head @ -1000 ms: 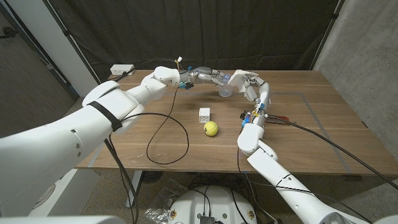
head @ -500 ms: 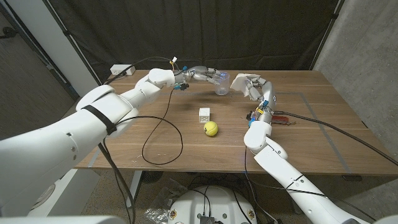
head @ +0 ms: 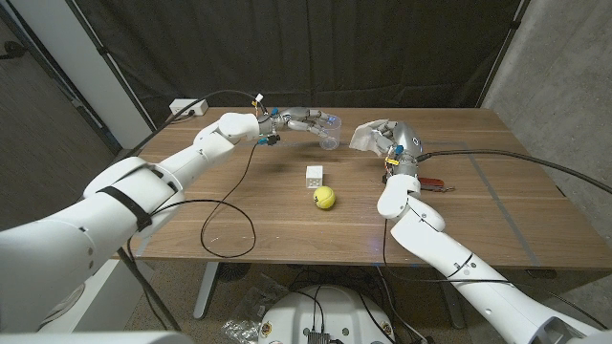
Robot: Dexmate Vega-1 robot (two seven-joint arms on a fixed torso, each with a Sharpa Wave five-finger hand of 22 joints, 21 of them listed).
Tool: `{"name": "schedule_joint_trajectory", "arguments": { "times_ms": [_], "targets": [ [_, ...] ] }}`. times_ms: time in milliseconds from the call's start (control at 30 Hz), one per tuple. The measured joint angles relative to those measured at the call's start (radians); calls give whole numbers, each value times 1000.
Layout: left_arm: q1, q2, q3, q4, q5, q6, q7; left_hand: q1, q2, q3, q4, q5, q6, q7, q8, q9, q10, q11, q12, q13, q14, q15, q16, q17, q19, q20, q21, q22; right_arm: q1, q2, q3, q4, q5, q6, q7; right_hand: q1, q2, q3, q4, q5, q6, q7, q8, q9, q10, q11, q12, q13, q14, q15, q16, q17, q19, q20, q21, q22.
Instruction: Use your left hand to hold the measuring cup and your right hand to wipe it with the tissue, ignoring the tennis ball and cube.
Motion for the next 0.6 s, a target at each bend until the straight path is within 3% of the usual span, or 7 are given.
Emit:
{"name": "schedule_joint_trajectory", "arguments": {
  "times_ms": [200,467,600],
  "targets": [
    [33,35,-12,-84,14,52,34,-18,3,-3,3,7,-64,4,-30,0,-57,-3,-7,-9,-37,2,0,-17,-13,6,-9,0,93,-43,-100,-22,-22,-174,98,-3,8,0,0,0,-5,5,0,0,-7,-1,-5,0,-11,0,-11,-5,-14,3,5,0],
    [62,55,-22,-139,14,101,46,-32,-11,-14,9,7,-140,24,-67,0,-122,2,-10,-19,-93,4,0,-36,-38,16,-24,0,217,-85,-226,-31,-28,-358,203,-4,15,0,0,-1,-7,7,0,0,-18,-1,-8,0,-16,5,-22,-8,-23,-3,5,-5],
    [77,65,-26,-165,14,124,51,-50,-3,-22,17,11,-153,37,-70,3,-132,29,-7,-23,-103,7,0,-43,-48,16,-24,0,258,-96,-268,-31,-19,-435,238,-5,16,0,0,-1,-7,7,0,0,-18,-1,-14,-4,-23,2,-27,-9,-26,1,11,-5]
  ]
}}
